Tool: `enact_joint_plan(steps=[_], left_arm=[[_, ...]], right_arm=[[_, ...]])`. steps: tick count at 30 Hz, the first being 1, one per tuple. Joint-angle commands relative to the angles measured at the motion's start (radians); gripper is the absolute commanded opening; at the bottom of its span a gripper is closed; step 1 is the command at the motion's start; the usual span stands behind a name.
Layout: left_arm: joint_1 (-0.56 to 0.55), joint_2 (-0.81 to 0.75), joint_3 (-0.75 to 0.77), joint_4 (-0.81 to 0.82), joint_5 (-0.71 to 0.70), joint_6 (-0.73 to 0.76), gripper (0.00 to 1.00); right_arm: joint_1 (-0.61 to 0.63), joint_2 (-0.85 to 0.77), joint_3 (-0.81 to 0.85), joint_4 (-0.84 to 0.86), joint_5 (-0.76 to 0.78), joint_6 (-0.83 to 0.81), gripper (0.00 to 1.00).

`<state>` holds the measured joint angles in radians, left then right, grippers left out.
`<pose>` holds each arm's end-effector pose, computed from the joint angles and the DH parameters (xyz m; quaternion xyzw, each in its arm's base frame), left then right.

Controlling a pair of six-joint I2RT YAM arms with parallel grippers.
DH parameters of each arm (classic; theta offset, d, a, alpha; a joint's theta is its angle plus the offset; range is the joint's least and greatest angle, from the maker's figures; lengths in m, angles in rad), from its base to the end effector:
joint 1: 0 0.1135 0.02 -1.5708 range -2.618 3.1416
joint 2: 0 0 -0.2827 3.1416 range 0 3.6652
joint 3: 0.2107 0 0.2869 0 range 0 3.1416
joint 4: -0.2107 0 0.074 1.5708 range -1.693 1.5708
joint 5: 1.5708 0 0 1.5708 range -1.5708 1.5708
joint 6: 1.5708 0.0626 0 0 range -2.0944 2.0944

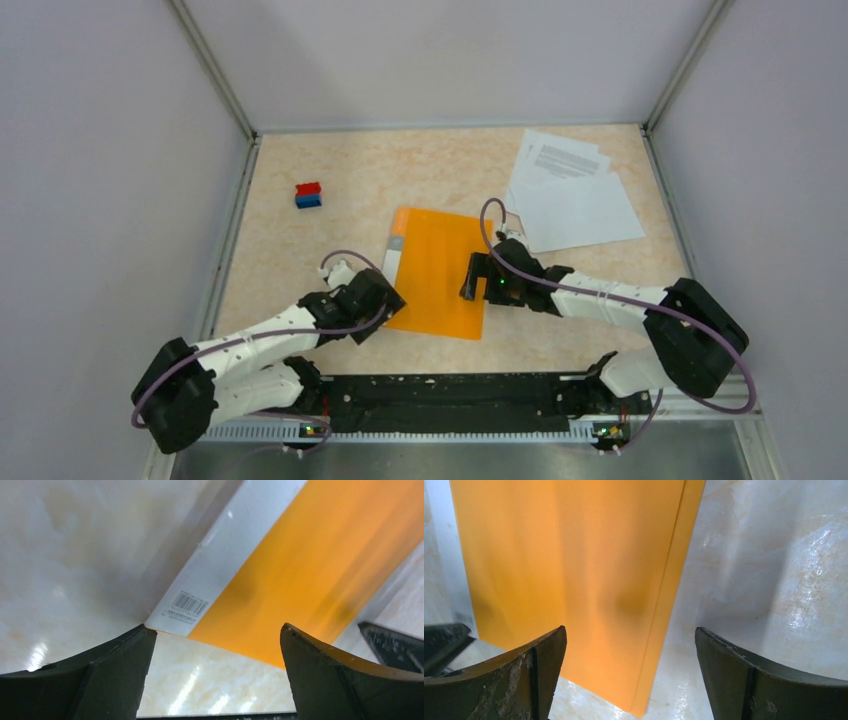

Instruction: Put the files into the folder

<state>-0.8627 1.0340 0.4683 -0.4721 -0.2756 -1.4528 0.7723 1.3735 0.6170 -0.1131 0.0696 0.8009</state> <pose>0.1512 -0.1505 0.1411 -0.3125 0.9037 -0.1857 0.2261 0.2164 0.2047 0.1375 0.0254 0.9383 0.2199 0.2656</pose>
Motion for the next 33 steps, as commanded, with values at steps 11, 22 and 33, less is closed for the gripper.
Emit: enact_joint_plan(steps=[11,22,33], left_arm=[[0.39,-0.002,0.053,0.103,0.285,0.425,0.99],[0.389,-0.1,-0.076,0.172,0.374,0.284,0.99],[0.388,-0.048,-0.098,0.257,0.348,0.255,0.99]], right_arm=[[-0.242,0.215,0.45,0.017,-0.089,-0.225,0.99],[-0.304,0.687,0.9,0.018,-0.214,-0.372,0.99],[-0.318,0.856,1.038,-0.023,-0.295,-0.368,0.99]])
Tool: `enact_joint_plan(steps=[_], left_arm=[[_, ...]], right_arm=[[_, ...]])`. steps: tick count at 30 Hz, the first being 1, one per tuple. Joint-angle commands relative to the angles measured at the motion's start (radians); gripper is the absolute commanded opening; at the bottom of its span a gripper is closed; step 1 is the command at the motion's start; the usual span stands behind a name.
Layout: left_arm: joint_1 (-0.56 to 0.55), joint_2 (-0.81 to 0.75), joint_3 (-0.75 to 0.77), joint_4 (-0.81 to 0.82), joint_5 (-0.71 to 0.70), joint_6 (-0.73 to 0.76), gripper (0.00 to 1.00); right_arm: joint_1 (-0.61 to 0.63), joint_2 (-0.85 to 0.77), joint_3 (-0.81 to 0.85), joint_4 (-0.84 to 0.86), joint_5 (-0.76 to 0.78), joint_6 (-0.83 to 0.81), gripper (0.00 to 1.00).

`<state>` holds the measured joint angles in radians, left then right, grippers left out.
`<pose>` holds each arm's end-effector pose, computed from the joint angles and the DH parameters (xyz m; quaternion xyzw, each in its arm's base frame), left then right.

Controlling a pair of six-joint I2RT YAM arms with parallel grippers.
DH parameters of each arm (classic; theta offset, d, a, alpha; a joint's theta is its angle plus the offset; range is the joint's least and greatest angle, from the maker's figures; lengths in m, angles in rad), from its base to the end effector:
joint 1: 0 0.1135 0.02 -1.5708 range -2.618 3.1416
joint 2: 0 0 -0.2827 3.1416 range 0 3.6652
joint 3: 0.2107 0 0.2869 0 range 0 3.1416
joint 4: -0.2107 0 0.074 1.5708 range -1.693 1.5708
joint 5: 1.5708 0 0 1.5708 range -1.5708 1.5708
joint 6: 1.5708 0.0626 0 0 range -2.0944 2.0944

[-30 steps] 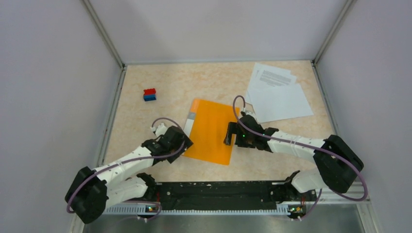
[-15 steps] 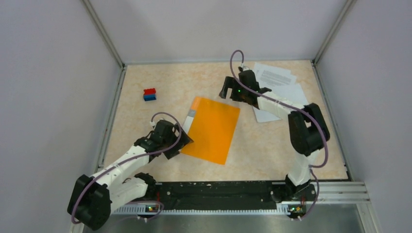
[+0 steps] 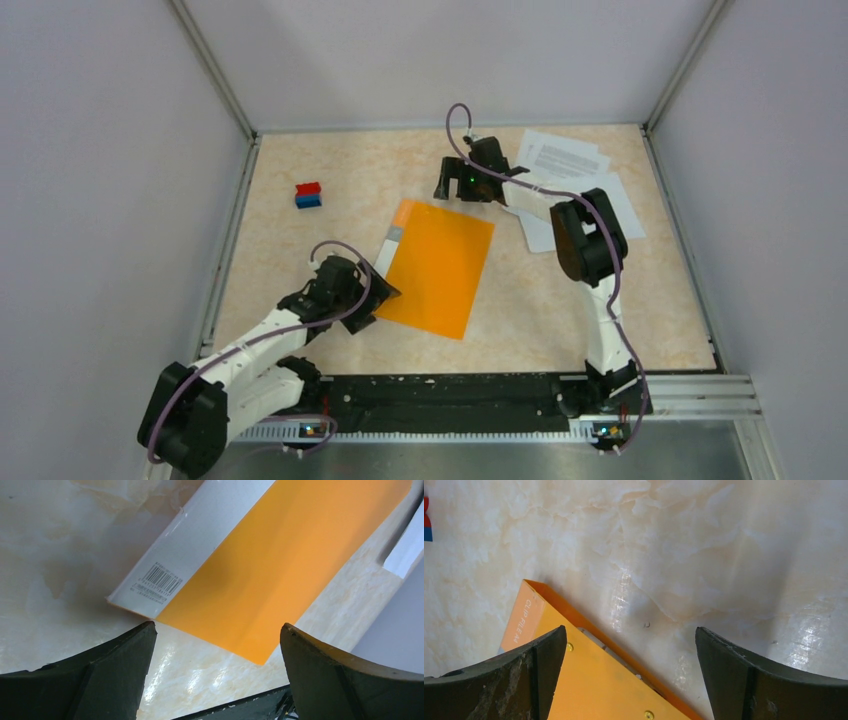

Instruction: Put the files into the folder

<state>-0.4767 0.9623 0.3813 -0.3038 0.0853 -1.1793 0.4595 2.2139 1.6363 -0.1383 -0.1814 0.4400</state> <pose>0.1861 -0.1021 0.1361 -0.3103 0.8884 -0.2747 0.1977 0.4966 0.2583 0.1478 -0.0464 0.9059 0.2537 0.3360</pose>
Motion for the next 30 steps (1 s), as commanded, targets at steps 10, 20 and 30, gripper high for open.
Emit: enact_joint_plan(steps=[10,20,30], left_arm=[[0.001,0.028,-0.039,0.197,-0.042,-0.048,0.99],[0.004,-0.084,-0.091,0.246,-0.075,-0.109,0.99],[0.001,-0.194,-0.16,0.294,-0.151,-0.21,0.99]], right_arm=[[0.019,-0.025,-0.094,0.029,-0.059,0.016,0.99],[0.071,-0.081,-0.208,0.044,-0.054,0.034,0.99],[0.078,-0.164,-0.288,0.039,-0.092,0.095,0.99]])
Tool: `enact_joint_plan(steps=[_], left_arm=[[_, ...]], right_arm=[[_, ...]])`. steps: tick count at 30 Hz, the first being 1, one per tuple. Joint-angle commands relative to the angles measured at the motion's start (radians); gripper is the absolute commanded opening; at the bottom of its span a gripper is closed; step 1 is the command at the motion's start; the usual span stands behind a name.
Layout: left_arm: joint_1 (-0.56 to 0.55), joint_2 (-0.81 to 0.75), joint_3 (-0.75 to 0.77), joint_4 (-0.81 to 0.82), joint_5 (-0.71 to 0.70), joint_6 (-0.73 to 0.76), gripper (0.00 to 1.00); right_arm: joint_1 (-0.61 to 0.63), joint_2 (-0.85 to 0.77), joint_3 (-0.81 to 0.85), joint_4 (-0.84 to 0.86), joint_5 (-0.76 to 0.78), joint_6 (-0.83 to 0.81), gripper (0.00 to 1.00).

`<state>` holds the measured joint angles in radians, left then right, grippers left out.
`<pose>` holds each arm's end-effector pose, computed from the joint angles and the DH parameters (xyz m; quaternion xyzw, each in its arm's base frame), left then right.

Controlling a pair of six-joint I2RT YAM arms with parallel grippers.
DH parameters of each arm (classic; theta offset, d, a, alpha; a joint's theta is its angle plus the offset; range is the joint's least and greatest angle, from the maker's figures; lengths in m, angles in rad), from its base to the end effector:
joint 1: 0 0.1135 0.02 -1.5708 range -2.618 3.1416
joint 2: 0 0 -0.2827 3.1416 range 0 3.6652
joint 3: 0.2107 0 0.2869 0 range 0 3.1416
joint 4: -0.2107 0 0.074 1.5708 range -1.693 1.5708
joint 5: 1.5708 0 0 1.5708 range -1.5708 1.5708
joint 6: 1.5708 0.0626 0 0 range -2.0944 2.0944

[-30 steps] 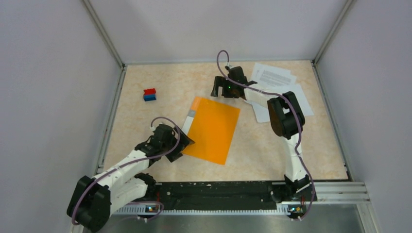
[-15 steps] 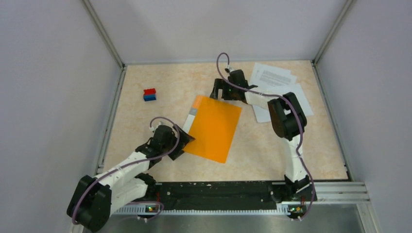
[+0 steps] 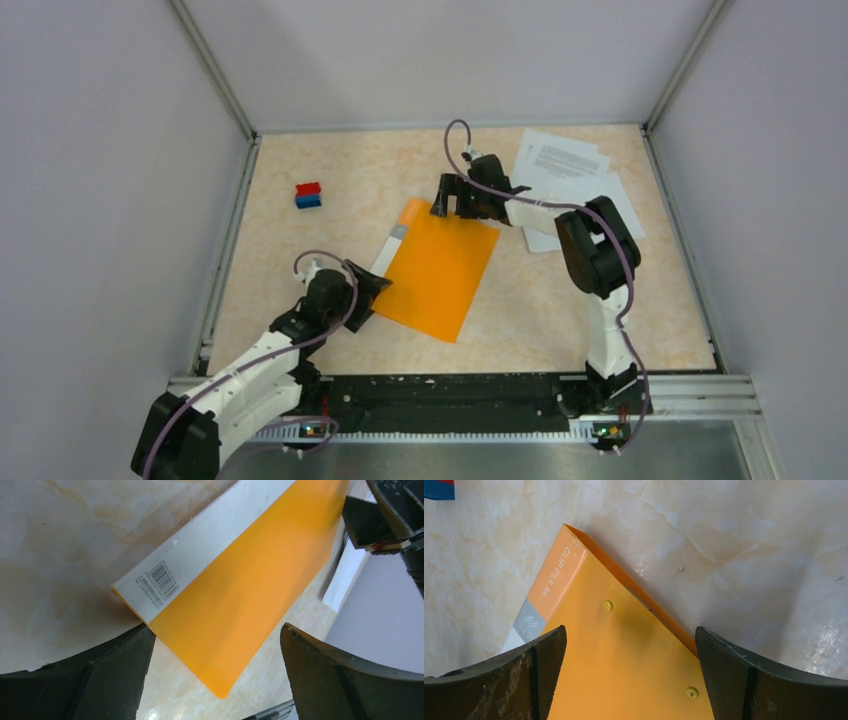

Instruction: Put the files into the folder

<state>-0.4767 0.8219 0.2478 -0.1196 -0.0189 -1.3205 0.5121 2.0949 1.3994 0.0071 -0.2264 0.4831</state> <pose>0.1789 -0.0910 0.1312 -0.3744 0.8243 -0.3269 0.2711 0.4460 0.2668 0.1388 -0.0613 0.8977 0.2923 0.3241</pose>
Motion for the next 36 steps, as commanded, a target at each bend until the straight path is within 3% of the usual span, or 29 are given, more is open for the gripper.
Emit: enact_joint_plan(steps=[1,8,14,20,22,23,24,30,36], left_arm=[[0.001,-0.065,-0.039,0.111,-0.052,-0.082,0.99],[0.002,-0.182,-0.129,0.193,-0.085,-0.171,0.99],[0.001,-0.242,-0.137,0.179,-0.098,-0.194,0.84],[0.001,-0.245,-0.14,0.176,-0.077,-0.231,0.43],[0.002,-0.243,-0.139,0.168,-0.071,-0.246,0.22],[0.002,-0.24,-0.137,0.163,-0.067,-0.258,0.07],[0.002,-0.239,-0.137,0.157,-0.064,-0.268,0.0],[-0.001,-0.252,-0.157,0.176,-0.043,-0.334,0.0],[-0.006,-0.275,-0.175,0.211,-0.044,-0.421,0.0]], right_arm=[[0.027,-0.055,-0.058,-0.107,-0.051,0.057,0.99],[0.029,-0.104,-0.093,-0.115,-0.075,0.091,0.99],[0.029,-0.112,-0.099,-0.113,-0.093,0.117,0.99],[0.028,-0.144,-0.089,-0.134,-0.045,0.128,0.99],[0.024,-0.171,-0.085,-0.155,0.006,0.129,0.99],[0.017,-0.193,-0.087,-0.166,0.036,0.129,0.99],[0.006,-0.22,-0.092,-0.178,0.062,0.128,0.99],[-0.127,-0.466,-0.235,-0.227,0.112,0.175,0.99],[-0.146,-0.724,-0.579,-0.139,0.018,0.297,0.99]])
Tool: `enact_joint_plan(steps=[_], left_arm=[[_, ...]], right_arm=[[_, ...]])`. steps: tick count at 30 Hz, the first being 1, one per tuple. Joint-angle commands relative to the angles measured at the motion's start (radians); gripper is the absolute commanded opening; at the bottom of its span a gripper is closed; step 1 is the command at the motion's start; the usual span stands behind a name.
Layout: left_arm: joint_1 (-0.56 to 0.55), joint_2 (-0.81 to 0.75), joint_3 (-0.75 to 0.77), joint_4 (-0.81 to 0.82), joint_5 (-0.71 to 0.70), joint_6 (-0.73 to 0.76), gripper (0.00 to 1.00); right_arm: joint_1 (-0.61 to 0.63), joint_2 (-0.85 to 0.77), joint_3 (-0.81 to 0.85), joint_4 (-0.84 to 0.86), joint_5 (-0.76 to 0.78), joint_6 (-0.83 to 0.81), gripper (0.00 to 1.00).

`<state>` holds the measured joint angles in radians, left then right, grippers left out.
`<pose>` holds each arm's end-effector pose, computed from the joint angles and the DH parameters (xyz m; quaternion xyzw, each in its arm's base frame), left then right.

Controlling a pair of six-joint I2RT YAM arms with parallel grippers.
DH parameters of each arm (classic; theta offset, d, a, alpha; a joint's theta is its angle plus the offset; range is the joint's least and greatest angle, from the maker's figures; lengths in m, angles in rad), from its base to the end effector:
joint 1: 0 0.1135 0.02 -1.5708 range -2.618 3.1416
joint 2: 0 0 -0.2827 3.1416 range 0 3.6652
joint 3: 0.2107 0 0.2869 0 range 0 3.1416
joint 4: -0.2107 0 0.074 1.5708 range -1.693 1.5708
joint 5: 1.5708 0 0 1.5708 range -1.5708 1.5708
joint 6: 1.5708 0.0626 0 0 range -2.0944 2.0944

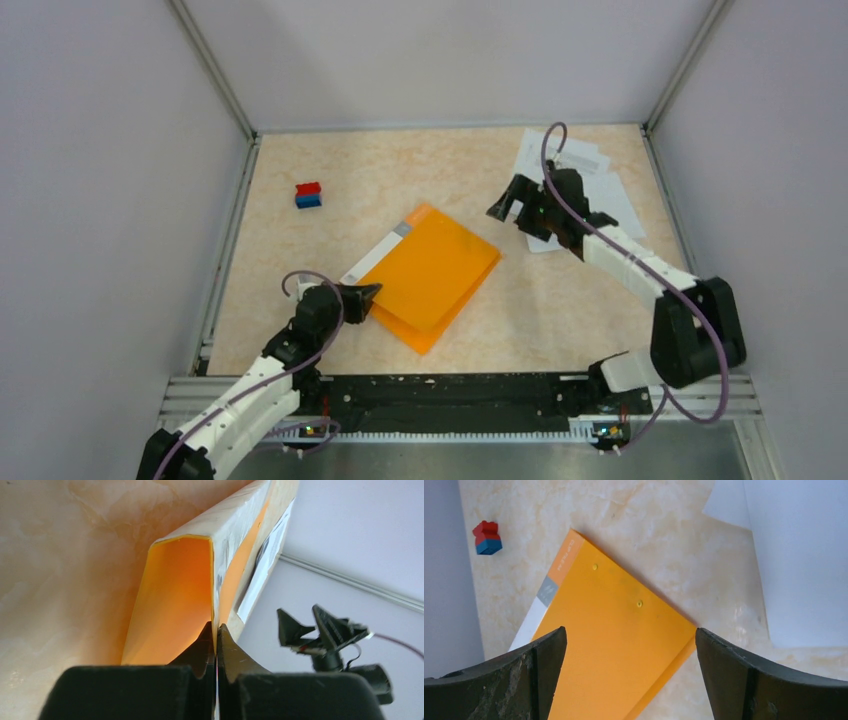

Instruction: Put the files into the folder

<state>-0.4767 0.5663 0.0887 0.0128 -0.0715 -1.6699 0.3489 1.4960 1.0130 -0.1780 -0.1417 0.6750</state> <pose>0.1621 -0.0787 0.1283 -0.4933 0.6930 -0.4468 0.2772 0.3565 0.1391 0.2348 0.1148 0.8892 0.2701 0.3509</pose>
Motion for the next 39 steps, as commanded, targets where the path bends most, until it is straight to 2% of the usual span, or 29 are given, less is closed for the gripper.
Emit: enact_joint_plan(steps=[1,5,11,17,26,29,32,33,34,36,37,39], left_arm=[[-0.006,-0.023,-0.017,0.088,0.009,-0.082,0.0],[-0.01,-0.034,-0.003,0.105,0.014,-0.095,0.0],[-0.017,-0.031,0.008,0.108,0.023,-0.094,0.0],[-0.022,-0.038,0.002,0.118,0.024,-0.103,0.0],[-0.029,-0.029,0.024,0.099,0.044,-0.08,0.0],[-0.03,-0.011,0.069,0.016,0.066,-0.037,0.0],[-0.031,0.012,0.114,-0.093,0.132,0.021,0.0],[-0.031,0.017,0.128,-0.125,0.148,0.047,0.07],[-0.031,0.026,0.145,-0.165,0.165,0.076,0.23],[-0.031,0.04,0.193,-0.264,0.189,0.154,0.69],[-0.031,0.046,0.217,-0.318,0.203,0.197,0.83],[-0.031,0.054,0.271,-0.434,0.216,0.291,0.93]], right_arm=[[0.018,-0.162,-0.247,0.072,-0.084,0.144,0.99],[0.048,-0.264,-0.434,0.225,-0.155,0.271,0.99],[0.155,-0.257,-0.489,0.379,-0.13,0.391,0.97],[0.191,-0.186,-0.548,0.542,-0.107,0.515,0.86],[0.206,-0.11,-0.571,0.66,-0.062,0.584,0.69],[0.216,-0.066,-0.553,0.698,-0.042,0.595,0.52],[0.222,-0.02,-0.534,0.72,-0.028,0.612,0.26],[0.222,-0.011,-0.528,0.721,-0.027,0.615,0.13],[0.222,-0.001,-0.52,0.716,-0.025,0.615,0.02],[0.223,-0.004,-0.497,0.663,-0.016,0.599,0.0],[0.222,-0.011,-0.485,0.633,-0.01,0.589,0.0],[0.223,-0.031,-0.461,0.575,0.0,0.566,0.0]])
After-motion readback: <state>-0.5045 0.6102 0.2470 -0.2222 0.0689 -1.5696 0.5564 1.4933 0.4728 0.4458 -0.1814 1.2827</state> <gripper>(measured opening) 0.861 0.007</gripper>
